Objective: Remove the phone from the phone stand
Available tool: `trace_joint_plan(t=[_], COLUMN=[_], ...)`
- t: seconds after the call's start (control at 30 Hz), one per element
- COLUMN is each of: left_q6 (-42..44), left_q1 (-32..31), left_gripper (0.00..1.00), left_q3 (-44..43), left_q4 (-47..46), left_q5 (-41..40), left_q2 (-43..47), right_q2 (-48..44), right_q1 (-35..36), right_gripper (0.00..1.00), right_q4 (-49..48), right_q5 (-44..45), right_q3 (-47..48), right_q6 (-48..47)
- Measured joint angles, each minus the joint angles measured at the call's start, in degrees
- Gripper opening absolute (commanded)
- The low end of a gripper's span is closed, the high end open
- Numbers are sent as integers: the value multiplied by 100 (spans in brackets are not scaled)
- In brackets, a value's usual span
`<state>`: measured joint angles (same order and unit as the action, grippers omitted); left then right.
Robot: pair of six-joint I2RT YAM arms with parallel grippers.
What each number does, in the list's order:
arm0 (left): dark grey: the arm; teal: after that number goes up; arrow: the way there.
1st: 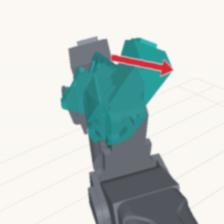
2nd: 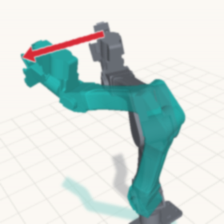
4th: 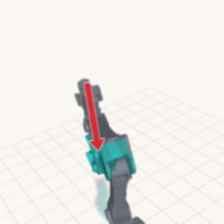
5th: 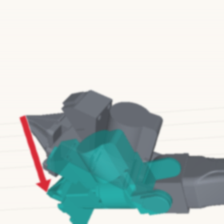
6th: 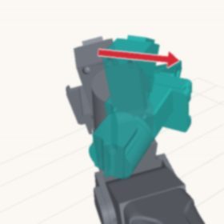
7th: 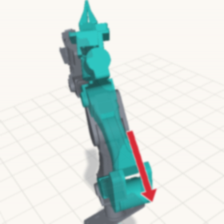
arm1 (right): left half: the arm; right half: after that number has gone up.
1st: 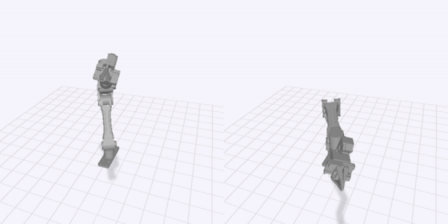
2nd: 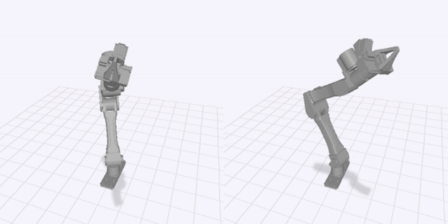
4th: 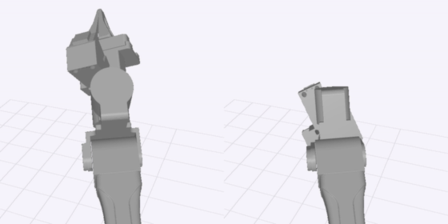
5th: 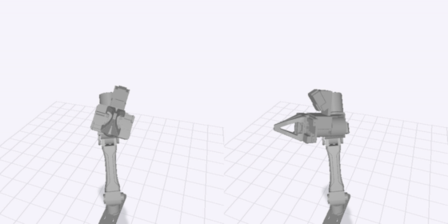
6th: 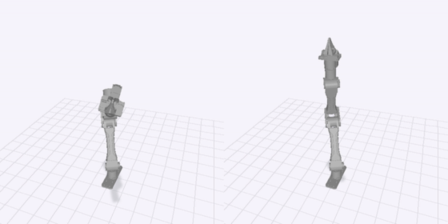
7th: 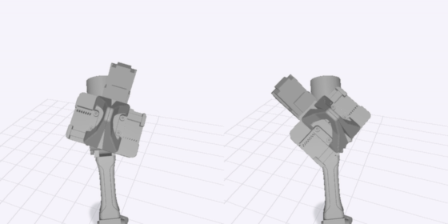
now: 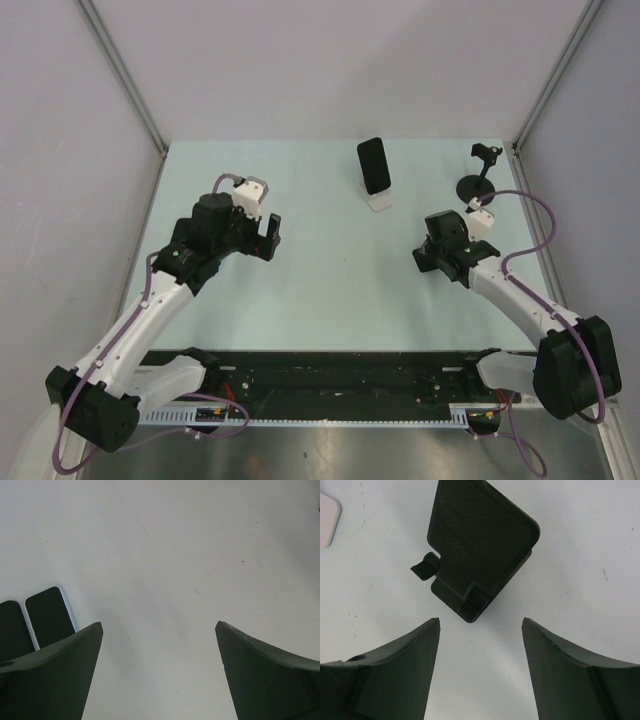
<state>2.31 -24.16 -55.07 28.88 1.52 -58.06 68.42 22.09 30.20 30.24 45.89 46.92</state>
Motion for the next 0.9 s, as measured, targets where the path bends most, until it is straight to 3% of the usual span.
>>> trace_joint_plan(t=[0.47,0.7,0.73,0.77,0.9], left_q6=[9,9,9,9,9], left_q1=[-136,-140,-140,-144,-146], left_gripper=[100,100,100,100,100], left_q3=[2,66,68,70,70], left_q4=[-133,-140,-138,-138,-140], left_q5=[-433,-457,-459,-459,-459], left_q2=[94,96,96,96,96], right_q2=[960,1128,1130,1130,1115], right_q1=[35,0,-11,-22,-116], right_gripper=[45,19,9,5,0], right_q4=[-520,-686,-686,-682,-651], right_q5=[236,278,275,278,181], right_q3=[4,13,13,17,31], right_q6=[730,673,662,645,328])
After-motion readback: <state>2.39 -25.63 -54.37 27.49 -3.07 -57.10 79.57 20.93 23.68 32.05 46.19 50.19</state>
